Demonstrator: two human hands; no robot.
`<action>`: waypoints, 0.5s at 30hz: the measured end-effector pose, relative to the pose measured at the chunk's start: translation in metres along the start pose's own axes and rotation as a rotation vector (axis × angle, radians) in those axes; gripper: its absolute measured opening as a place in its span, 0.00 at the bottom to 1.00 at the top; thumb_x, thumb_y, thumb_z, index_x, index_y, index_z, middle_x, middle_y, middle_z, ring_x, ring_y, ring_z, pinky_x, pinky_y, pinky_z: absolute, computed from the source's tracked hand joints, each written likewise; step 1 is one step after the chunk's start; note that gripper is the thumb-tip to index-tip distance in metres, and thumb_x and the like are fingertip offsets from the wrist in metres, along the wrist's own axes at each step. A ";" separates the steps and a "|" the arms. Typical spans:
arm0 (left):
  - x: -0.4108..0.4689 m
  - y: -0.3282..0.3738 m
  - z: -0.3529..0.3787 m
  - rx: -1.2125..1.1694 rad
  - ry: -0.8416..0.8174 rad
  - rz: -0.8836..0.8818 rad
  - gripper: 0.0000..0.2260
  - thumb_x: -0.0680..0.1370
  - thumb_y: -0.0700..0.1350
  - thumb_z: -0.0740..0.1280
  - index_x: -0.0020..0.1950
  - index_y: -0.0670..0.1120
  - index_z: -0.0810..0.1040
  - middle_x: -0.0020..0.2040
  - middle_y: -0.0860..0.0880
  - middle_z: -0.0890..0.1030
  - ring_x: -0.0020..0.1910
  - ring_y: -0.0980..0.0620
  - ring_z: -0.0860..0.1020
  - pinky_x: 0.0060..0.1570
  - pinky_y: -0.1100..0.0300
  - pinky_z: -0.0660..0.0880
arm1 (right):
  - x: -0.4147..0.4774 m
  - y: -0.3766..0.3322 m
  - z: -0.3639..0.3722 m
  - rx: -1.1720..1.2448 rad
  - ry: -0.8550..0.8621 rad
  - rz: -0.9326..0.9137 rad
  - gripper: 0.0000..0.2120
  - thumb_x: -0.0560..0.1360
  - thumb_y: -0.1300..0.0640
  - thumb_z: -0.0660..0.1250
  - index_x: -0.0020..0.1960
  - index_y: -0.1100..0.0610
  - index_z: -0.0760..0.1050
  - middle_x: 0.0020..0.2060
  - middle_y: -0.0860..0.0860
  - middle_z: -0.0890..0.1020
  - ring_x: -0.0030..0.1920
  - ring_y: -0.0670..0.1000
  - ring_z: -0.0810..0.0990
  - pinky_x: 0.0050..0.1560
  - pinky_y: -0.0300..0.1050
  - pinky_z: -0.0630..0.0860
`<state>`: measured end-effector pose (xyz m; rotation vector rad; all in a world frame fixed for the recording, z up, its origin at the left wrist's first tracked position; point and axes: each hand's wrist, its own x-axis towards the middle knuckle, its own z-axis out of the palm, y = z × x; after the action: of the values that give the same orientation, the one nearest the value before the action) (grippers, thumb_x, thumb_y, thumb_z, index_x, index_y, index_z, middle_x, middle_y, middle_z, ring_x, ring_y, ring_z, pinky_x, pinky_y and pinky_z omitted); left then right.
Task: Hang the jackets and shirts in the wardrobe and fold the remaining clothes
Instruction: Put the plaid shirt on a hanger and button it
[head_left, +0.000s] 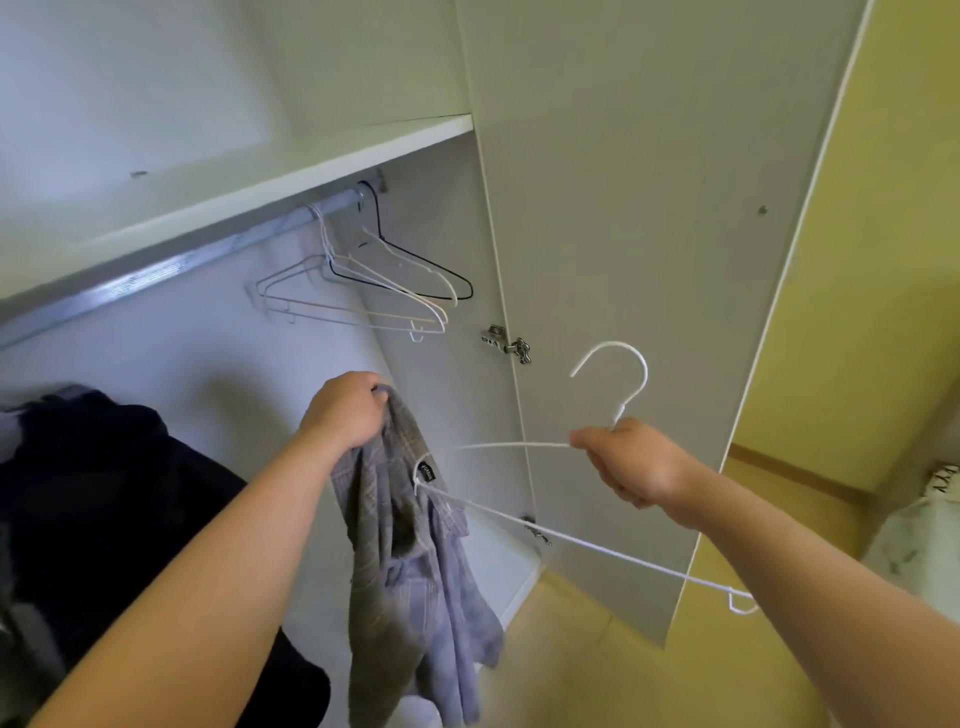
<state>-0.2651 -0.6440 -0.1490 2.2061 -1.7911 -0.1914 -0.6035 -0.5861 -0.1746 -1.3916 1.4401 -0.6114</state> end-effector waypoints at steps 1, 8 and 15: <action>-0.001 0.001 0.003 -0.024 0.034 0.014 0.11 0.84 0.46 0.62 0.59 0.51 0.83 0.59 0.45 0.84 0.58 0.41 0.80 0.54 0.54 0.75 | 0.001 -0.001 0.002 -0.025 -0.017 -0.006 0.19 0.78 0.47 0.63 0.32 0.51 0.62 0.25 0.49 0.64 0.25 0.51 0.60 0.28 0.40 0.56; -0.056 0.071 -0.014 -0.272 0.176 0.305 0.11 0.83 0.47 0.65 0.63 0.58 0.82 0.42 0.56 0.85 0.44 0.52 0.81 0.45 0.63 0.71 | 0.011 -0.018 0.026 0.023 0.023 -0.070 0.08 0.78 0.46 0.59 0.51 0.50 0.70 0.24 0.45 0.66 0.24 0.49 0.61 0.24 0.39 0.59; -0.124 0.138 -0.017 -0.440 0.133 0.582 0.16 0.82 0.44 0.66 0.69 0.55 0.79 0.47 0.59 0.84 0.45 0.60 0.79 0.44 0.77 0.70 | 0.021 -0.042 0.043 0.553 0.027 -0.209 0.21 0.81 0.50 0.54 0.30 0.48 0.70 0.23 0.47 0.63 0.21 0.47 0.58 0.24 0.36 0.56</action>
<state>-0.4161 -0.5466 -0.1005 1.3151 -1.9950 -0.2691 -0.5433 -0.6030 -0.1600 -1.0943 1.0386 -1.0738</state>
